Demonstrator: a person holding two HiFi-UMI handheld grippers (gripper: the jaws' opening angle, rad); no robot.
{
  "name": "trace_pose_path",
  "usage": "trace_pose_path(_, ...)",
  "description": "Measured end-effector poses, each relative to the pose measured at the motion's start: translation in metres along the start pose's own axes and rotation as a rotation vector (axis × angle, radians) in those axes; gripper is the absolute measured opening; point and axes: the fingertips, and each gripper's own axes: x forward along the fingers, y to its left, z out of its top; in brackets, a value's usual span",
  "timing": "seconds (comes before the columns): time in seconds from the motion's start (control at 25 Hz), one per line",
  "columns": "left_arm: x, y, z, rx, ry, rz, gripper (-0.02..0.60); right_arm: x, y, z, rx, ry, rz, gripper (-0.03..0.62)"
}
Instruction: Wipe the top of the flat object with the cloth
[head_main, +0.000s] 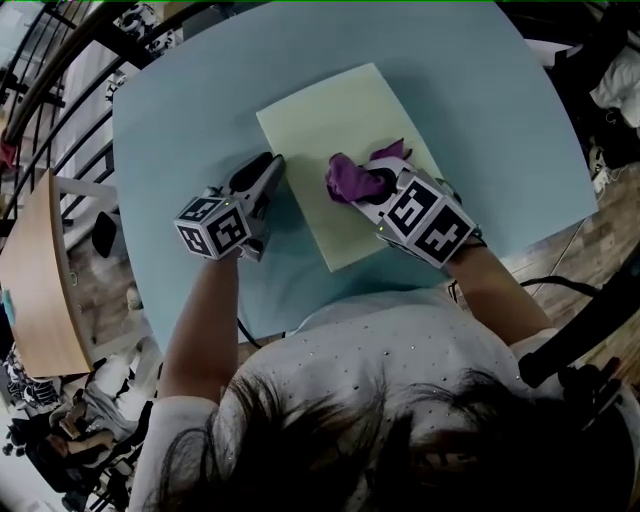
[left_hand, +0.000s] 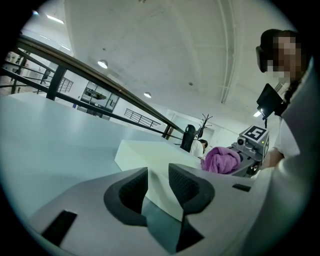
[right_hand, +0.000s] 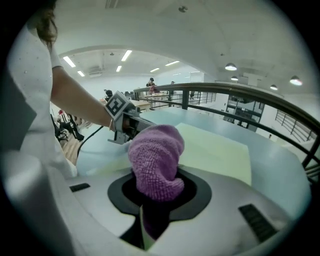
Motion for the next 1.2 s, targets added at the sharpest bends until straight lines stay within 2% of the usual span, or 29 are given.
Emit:
trace_pose_path(0.2,0.0,-0.002,-0.002,0.001,-0.001,-0.003,0.13,-0.031,-0.044,-0.032,-0.047,0.106,-0.177,0.092)
trace_pose_path(0.36,0.0,-0.001,-0.002,-0.001,-0.001,-0.007,0.13,-0.05,-0.071,-0.049,0.019,0.122,-0.258,0.092)
trace_pose_path(0.48,0.0,-0.001,-0.003,-0.001,-0.002,-0.007,0.13,-0.059,-0.084,-0.058,0.102,0.111,-0.281,0.092)
trace_pose_path(0.6,0.0,0.0,-0.002,-0.002,-0.005,-0.004,0.13,-0.061,-0.085,-0.05,0.261,0.046,-0.219,0.092)
trace_pose_path(0.68,0.0,0.0,-0.001,0.0,-0.008,-0.003,0.13,-0.06,-0.074,-0.022,0.346,-0.068,-0.122,0.091)
trace_pose_path(0.8,0.0,-0.001,-0.002,0.001,-0.009,0.0,0.13,-0.046,-0.032,0.03,0.374,-0.221,0.056,0.091)
trace_pose_path(0.88,-0.001,-0.002,-0.004,0.002,-0.01,0.003,0.13,-0.024,0.012,0.046,0.322,-0.201,0.182,0.091)
trace_pose_path(0.96,-0.002,-0.001,-0.004,0.001,-0.012,0.005,0.13,0.0,0.056,0.043,0.2,-0.104,0.271,0.091)
trace_pose_path(1.08,-0.001,0.001,0.001,0.011,-0.012,0.003,0.13,0.023,0.085,0.025,-0.002,0.025,0.268,0.091)
trace_pose_path(1.12,0.0,0.002,0.001,0.014,-0.013,0.003,0.13,0.024,0.085,0.022,-0.02,0.033,0.259,0.091)
trace_pose_path(1.2,-0.001,0.002,0.001,0.014,-0.016,0.006,0.13,0.021,0.079,0.018,0.019,0.031,0.256,0.091)
